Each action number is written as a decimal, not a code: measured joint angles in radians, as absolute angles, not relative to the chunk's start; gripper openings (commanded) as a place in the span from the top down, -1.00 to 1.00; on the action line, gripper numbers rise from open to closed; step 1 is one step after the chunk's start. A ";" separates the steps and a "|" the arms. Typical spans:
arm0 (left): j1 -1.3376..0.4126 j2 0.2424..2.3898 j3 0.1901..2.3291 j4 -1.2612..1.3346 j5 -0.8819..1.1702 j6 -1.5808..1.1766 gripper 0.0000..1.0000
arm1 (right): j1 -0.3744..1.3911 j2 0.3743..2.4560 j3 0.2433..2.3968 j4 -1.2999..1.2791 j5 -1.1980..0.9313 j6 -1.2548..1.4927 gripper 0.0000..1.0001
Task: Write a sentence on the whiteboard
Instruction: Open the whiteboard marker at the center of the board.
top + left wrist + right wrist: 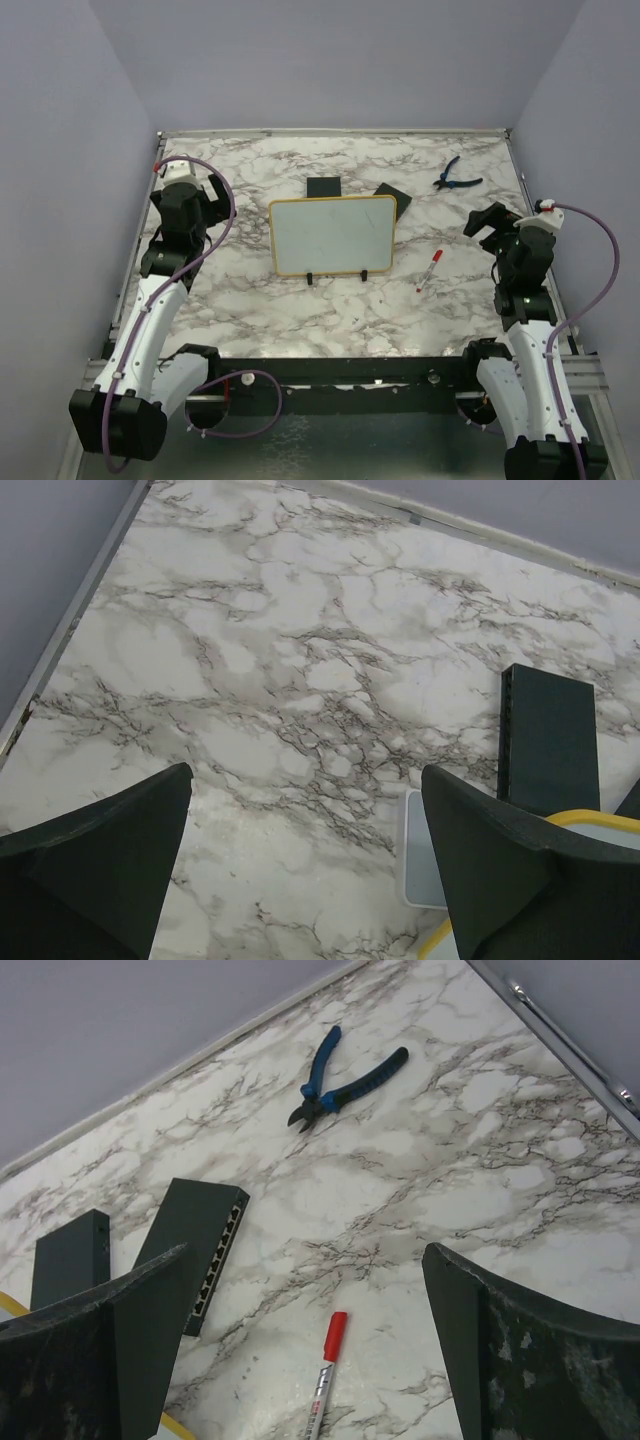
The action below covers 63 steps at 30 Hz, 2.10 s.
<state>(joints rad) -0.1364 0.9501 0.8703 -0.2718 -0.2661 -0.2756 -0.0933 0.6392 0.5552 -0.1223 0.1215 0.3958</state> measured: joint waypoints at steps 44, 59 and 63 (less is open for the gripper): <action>-0.146 0.942 0.856 -0.272 -0.257 -0.257 -0.98 | 0.073 1.169 0.572 -0.463 -0.061 0.617 -0.15; -0.153 0.941 0.855 -0.273 -0.252 -0.245 -0.98 | 0.241 1.393 0.699 -0.476 0.136 0.657 0.13; -0.156 0.939 0.855 -0.273 -0.252 -0.242 -0.98 | 0.248 1.410 0.709 -0.476 0.149 0.654 0.43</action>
<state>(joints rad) -0.1562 0.9394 0.8547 -0.2726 -0.2516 -0.2420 0.2481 1.4097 0.7094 -0.4759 0.1490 0.6544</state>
